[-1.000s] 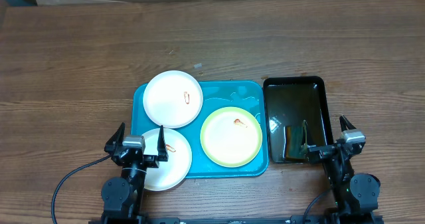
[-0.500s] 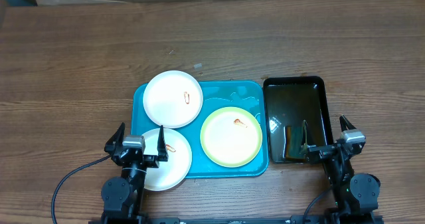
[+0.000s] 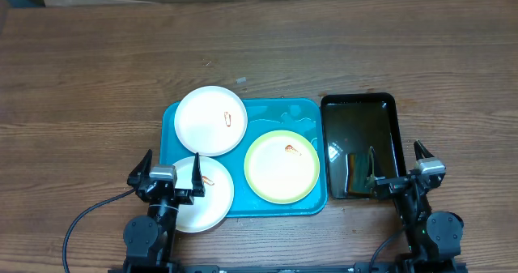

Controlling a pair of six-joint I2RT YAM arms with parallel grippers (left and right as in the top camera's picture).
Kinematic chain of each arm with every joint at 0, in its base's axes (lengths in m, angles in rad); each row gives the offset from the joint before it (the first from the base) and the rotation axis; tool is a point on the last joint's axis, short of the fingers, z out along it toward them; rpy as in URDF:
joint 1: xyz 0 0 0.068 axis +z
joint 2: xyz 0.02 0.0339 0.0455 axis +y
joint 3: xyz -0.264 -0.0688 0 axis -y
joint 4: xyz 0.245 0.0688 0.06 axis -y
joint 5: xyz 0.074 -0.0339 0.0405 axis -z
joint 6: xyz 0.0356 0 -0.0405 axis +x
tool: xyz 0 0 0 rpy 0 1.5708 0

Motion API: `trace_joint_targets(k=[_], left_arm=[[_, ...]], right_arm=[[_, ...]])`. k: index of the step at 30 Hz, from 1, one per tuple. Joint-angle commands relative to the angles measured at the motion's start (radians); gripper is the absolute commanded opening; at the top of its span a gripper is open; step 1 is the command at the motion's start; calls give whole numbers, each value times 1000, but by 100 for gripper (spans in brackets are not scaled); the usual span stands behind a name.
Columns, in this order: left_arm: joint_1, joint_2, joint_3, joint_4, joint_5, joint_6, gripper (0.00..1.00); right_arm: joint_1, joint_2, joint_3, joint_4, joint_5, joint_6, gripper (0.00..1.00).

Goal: Clean dirty plates on tray and stack at the side

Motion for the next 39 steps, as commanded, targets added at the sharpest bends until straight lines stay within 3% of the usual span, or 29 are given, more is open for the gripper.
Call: trace_joint_targets(k=[1,19,24,26,30,39], left_arm=[[-5,-10,-4,0,-14,19,100],[-5,-10,-4,12,49,7,100],[-5,-10,43,41,128,-158,100],[-5,-2,129,-64,144,-223,100],[-5,120,387,-283,145,-236,100],[-5,808,1199,-1042,193,-214,100]], right_arm=[[-4,-9,-11,8,-1,-3,100],[-4,-9,-11,8,-1,-3,100],[-4,-9,-11,7,-1,-3,100],[-4,-9,-11,7,-1,-3,100],[-4,-9,-11,7,-1,-3,100],[-4,-9,-11,7,-1,-3,100]])
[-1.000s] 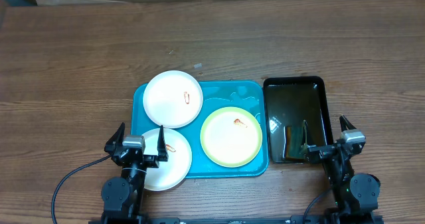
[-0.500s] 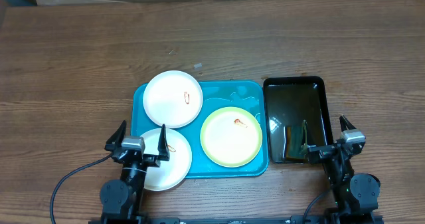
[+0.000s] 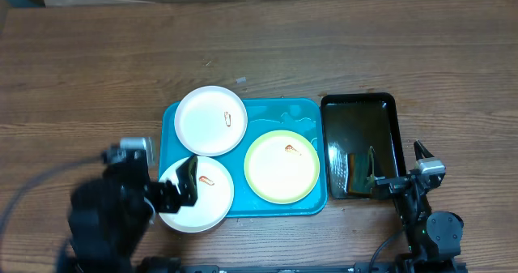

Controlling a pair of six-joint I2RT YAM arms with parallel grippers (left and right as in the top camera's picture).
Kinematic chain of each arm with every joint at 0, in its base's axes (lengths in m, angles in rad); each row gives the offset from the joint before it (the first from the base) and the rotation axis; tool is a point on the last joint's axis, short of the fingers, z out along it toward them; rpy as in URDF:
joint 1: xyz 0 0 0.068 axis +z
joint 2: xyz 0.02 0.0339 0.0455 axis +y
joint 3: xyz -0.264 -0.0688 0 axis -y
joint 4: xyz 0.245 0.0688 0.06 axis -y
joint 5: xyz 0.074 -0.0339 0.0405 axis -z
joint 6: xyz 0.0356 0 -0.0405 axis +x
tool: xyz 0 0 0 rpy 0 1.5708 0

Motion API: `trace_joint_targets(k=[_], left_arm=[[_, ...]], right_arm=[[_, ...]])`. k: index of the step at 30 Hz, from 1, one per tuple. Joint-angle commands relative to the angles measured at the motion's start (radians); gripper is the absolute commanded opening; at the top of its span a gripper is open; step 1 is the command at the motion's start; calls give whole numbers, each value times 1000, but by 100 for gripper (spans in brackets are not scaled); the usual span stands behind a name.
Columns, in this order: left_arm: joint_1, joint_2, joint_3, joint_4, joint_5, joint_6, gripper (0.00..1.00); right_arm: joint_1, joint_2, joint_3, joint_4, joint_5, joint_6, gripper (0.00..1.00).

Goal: Clean dirty plates on tray and stack at the side

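Observation:
A blue tray [image 3: 275,111] holds three plates, each carrying a small orange scrap. A white plate [image 3: 210,120] sits at the tray's back left, and a green plate [image 3: 282,166] at its right. Another white plate [image 3: 206,196] overhangs the front left corner. My left arm is raised and blurred at the lower left. Its gripper [image 3: 178,190] hangs over that front white plate's left edge, the jaws apart with nothing held. My right gripper [image 3: 396,166] rests open at the lower right, just in front of the black tray, empty.
A black tray [image 3: 358,135] with a glossy dark inside lies right of the blue tray. A small pale scrap [image 3: 240,82] lies on the wooden table behind the trays. The left arm's cable [image 3: 32,184] loops at the lower left.
My left arm has risen from its rest pose and swung over the front white plate's left edge. The right arm, the plates and both trays are unchanged.

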Motion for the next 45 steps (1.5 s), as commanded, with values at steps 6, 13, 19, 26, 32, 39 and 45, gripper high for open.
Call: trace_joint_targets(k=[6,13,19,26,32,39,45], left_arm=[[-4,496,397,-331,161,-13,100],[-35,719,323,-357,271,5,4],[-138,800,194,-245,270,-6,36],[-217,813,124,-142,172,-74,55],[-312,813,100,-75,9,-198,53],[-426,813,-4,61,-65,-341,52],[-468,826,-136,233,-71,-373,50]], right_arm=[[-4,-9,-11,7,-1,-4,100],[-3,-9,-11,13,-72,40,100],[-3,2,-10,14,-100,294,100],[-5,94,195,-274,-84,397,100],[-5,449,652,-551,-68,370,100],[-5,984,1197,-1056,-69,292,100],[-4,1270,1363,-1244,-69,293,94]])
